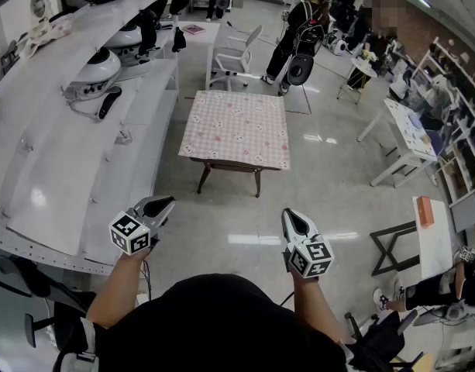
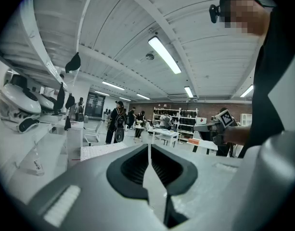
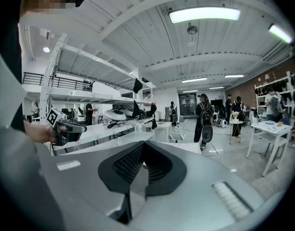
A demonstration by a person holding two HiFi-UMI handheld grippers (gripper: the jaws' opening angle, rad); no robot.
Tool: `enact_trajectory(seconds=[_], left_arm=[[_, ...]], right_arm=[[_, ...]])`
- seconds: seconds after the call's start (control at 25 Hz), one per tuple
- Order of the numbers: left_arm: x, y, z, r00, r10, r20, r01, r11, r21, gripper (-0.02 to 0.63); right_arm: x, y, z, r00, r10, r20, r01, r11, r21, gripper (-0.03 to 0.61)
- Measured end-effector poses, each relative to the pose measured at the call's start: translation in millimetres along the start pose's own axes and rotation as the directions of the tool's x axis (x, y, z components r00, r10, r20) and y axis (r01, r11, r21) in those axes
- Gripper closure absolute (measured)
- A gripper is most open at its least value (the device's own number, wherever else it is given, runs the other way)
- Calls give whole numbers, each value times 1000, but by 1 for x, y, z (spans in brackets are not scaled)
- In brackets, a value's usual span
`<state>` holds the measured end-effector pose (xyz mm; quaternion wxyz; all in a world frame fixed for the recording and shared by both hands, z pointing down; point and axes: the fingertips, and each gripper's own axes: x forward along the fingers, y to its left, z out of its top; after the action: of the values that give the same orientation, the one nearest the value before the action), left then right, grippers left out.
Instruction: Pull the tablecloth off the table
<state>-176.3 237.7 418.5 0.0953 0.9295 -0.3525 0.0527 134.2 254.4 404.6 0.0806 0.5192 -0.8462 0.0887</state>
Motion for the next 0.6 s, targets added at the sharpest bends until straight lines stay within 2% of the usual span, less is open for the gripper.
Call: enact_trajectory(seconds=[0.4, 0.6], left_arm=[[-8, 7, 10, 999, -30, 23, 30, 1000, 10, 600], [-2, -1, 14, 998, -66, -6, 66, 997, 36, 600]], right_arm=[[-8, 14, -2, 999, -53, 2, 53, 999, 2, 548], [-11, 15, 3, 999, -50, 16, 49, 998, 26, 529]])
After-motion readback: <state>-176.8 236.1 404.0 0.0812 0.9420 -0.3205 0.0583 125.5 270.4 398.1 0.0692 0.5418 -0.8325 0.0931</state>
